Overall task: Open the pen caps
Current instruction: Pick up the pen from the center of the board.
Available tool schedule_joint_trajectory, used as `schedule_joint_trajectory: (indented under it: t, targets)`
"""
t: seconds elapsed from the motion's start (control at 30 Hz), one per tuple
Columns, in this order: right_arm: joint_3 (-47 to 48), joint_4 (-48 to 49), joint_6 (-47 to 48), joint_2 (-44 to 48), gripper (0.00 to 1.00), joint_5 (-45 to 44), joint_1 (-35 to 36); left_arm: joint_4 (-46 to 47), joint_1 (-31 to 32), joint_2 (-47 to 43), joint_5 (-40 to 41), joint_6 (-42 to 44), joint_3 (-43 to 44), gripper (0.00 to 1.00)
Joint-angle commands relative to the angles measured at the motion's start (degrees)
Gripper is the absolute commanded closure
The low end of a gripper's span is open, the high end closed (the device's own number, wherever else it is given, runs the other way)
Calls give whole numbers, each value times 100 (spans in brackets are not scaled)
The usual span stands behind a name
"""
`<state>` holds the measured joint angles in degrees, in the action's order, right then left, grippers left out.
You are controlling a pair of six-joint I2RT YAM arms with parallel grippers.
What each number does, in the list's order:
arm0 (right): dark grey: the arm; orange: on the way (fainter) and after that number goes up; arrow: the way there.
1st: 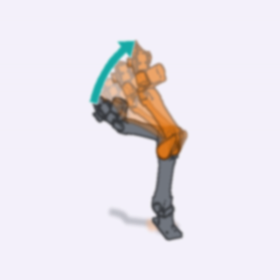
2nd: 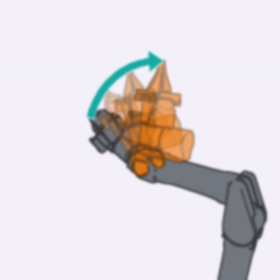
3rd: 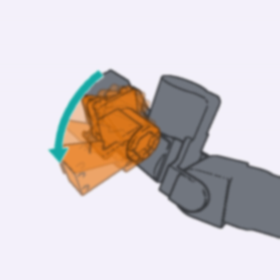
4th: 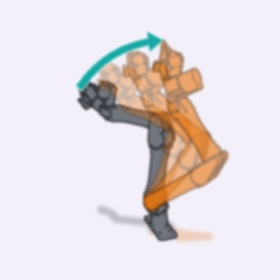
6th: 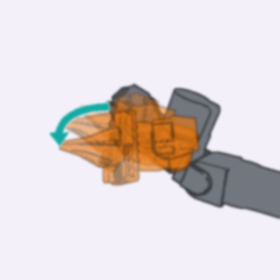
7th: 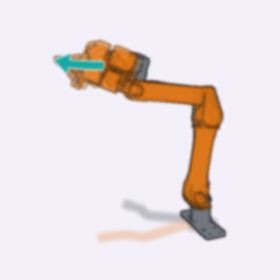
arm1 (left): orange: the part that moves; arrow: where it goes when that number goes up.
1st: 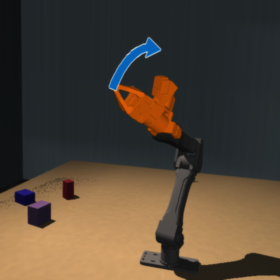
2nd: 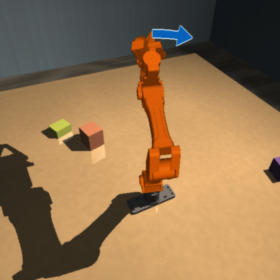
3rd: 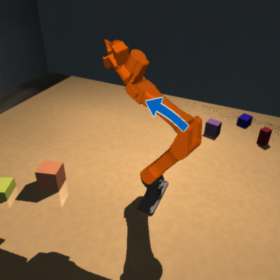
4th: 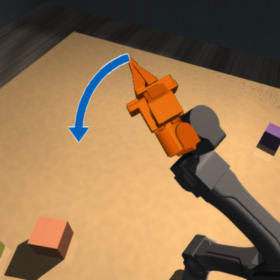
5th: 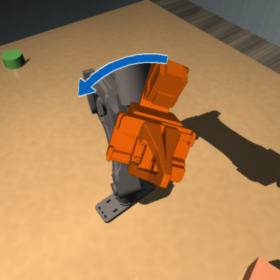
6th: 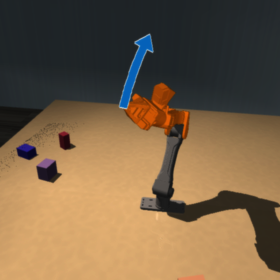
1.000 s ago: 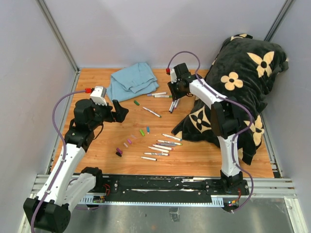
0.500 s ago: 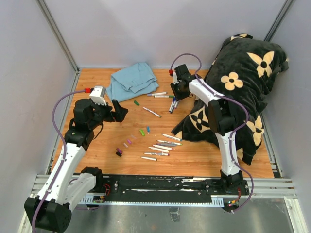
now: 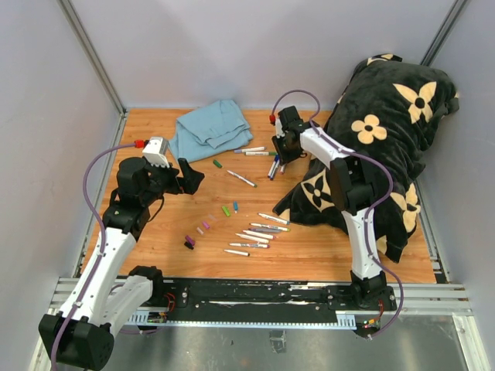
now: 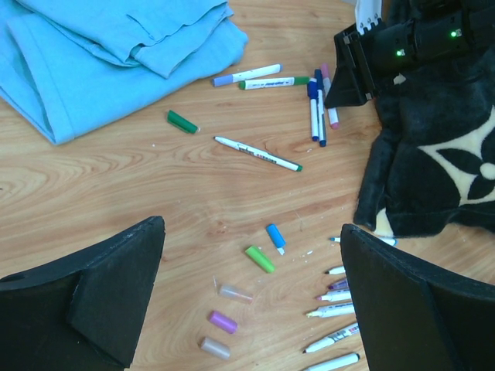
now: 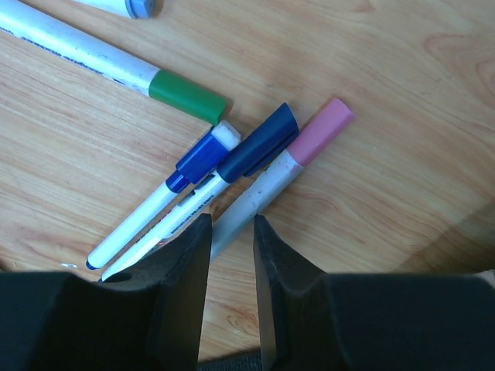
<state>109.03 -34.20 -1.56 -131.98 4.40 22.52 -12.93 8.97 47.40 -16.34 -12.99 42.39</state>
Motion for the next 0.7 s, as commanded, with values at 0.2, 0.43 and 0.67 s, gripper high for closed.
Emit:
schedule_joint_trajectory:
  t: [0.2,0.43,0.67]
  targets:
    - [-718,41,133,543,75,-296,-158,168,-70,-30,-57,-1,-45,1]
    - [-729,73,165,407,67,-275,-208,159,-68,-55,-63,-1,-38,1]
    - [-622,-69,156,222,71,-32,-266,151,-73,-60,-74,7,-26,1]
